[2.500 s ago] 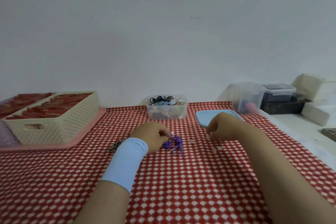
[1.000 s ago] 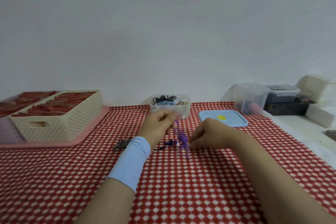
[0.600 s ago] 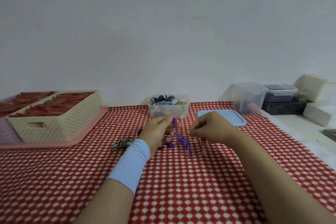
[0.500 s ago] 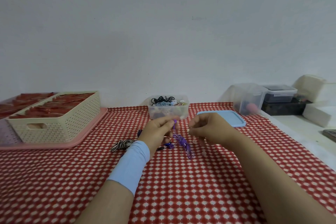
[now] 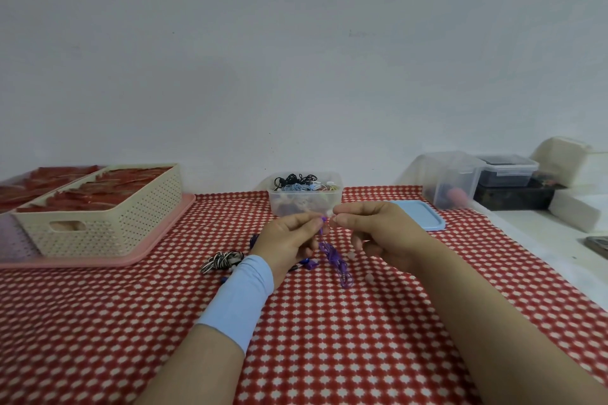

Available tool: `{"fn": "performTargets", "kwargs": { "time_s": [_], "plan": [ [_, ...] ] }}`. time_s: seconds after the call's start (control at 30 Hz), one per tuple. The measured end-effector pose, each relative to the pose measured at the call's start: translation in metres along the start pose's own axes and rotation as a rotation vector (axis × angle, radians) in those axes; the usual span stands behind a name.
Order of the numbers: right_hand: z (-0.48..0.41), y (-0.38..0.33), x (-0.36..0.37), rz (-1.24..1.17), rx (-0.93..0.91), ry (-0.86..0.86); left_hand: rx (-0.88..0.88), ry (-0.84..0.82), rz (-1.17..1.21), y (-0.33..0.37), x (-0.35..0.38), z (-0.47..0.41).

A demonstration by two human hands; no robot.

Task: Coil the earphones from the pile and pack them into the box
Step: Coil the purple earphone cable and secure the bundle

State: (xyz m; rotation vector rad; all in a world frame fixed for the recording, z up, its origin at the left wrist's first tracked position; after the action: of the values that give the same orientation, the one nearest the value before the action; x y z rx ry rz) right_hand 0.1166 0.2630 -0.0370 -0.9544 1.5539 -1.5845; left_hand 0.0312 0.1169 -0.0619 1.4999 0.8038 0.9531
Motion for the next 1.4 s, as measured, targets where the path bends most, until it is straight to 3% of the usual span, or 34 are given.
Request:
{"fn": "performTargets", "kwargs": {
  "time_s": [0.3, 1.1, 1.4],
  "plan": [
    [0.001, 0.002, 0.006, -0.026, -0.021, -0.110, -0.032, -0.131, 0.086, 0.001, 0.008, 0.006],
    [0.003, 0.008, 0.008, 0.119, 0.066, -0.100, 0.044, -0.133, -0.076, 0.003, 0.005, 0.007],
    [0.003, 0.012, 0.006, 0.101, 0.091, -0.179, 0.058, -0.155, -0.135, 0.005, 0.006, 0.009]
  ]
}}
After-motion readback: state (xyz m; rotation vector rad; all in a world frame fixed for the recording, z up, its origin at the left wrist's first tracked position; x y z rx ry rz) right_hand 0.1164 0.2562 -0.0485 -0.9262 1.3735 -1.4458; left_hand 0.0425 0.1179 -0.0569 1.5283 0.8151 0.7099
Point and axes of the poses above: each hand's wrist, its own z-axis away from the middle knuckle, its own x-axis out of the palm, y = z × x, the point moved 5 cm from there along -z, towards the middle knuckle, and after that the axes turned 11 degrees about y, right-handed, at the moved point
